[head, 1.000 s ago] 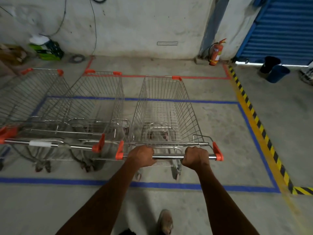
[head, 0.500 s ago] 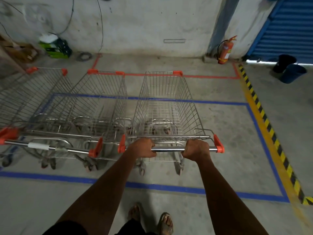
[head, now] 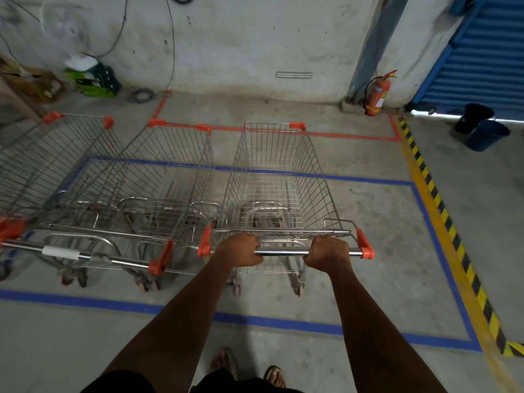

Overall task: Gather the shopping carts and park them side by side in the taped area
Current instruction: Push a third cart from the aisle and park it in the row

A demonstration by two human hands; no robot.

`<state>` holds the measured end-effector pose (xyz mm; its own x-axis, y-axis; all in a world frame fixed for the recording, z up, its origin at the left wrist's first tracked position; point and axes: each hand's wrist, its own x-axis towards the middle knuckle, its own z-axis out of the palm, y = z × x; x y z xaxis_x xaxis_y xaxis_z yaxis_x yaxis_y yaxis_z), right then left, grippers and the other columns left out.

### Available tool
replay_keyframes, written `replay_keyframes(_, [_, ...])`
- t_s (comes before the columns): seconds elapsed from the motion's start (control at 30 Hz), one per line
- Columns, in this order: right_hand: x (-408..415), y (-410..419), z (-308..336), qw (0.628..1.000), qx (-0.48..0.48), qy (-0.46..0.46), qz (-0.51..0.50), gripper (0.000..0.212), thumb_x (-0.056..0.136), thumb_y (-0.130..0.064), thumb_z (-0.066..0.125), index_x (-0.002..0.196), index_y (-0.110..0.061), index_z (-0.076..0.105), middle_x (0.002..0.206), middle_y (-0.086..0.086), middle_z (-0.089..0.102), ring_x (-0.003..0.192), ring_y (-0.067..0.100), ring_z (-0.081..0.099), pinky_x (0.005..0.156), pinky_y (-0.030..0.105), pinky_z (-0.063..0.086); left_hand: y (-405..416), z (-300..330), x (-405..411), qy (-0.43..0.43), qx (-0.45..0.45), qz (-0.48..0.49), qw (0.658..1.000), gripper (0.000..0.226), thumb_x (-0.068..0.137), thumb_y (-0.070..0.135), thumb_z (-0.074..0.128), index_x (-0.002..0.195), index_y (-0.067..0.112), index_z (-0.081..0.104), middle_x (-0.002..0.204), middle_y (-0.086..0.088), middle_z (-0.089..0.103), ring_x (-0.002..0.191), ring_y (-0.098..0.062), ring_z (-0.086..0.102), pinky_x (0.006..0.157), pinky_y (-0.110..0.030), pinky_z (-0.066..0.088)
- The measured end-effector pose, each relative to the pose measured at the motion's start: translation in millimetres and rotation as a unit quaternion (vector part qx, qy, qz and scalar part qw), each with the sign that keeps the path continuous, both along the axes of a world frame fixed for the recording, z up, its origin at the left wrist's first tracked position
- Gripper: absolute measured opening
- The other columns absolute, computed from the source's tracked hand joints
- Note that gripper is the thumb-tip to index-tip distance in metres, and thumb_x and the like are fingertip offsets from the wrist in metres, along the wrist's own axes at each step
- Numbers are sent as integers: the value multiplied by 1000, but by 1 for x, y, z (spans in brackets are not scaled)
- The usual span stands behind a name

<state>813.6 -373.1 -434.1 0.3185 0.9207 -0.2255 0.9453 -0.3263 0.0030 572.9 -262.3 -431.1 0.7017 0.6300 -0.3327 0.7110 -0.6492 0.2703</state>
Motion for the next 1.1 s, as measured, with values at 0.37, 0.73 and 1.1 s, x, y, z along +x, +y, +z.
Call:
replay_keyframes(0.37, [-26,-13,-4,999,21,-20,13,37,76,-52,51,86,-20,65,81,0,69,74,23,69,68,31,50,-3,0,-22,45,-6,-12,999,38,89,49,60,105,15,70,93,-3,66,86,-19,62,81,-34,55])
replay_keyframes(0.73, [-48,-16,-2,1000,19,-2,25,42,75,-61,50,85,-23,65,81,-3,69,75,19,69,70,30,54,-8,2,-47,36,-3,3,999,37,89,46,62,103,13,72,88,-4,66,83,-20,63,77,-32,54])
replay_keyframes(1.1, [-61,-25,-5,999,22,-1,25,41,82,-64,54,79,-24,55,75,-6,63,68,16,63,66,29,51,-11,0,-61,35,-1,1,999,36,87,49,61,99,16,72,87,-3,65,82,-20,63,73,-30,50])
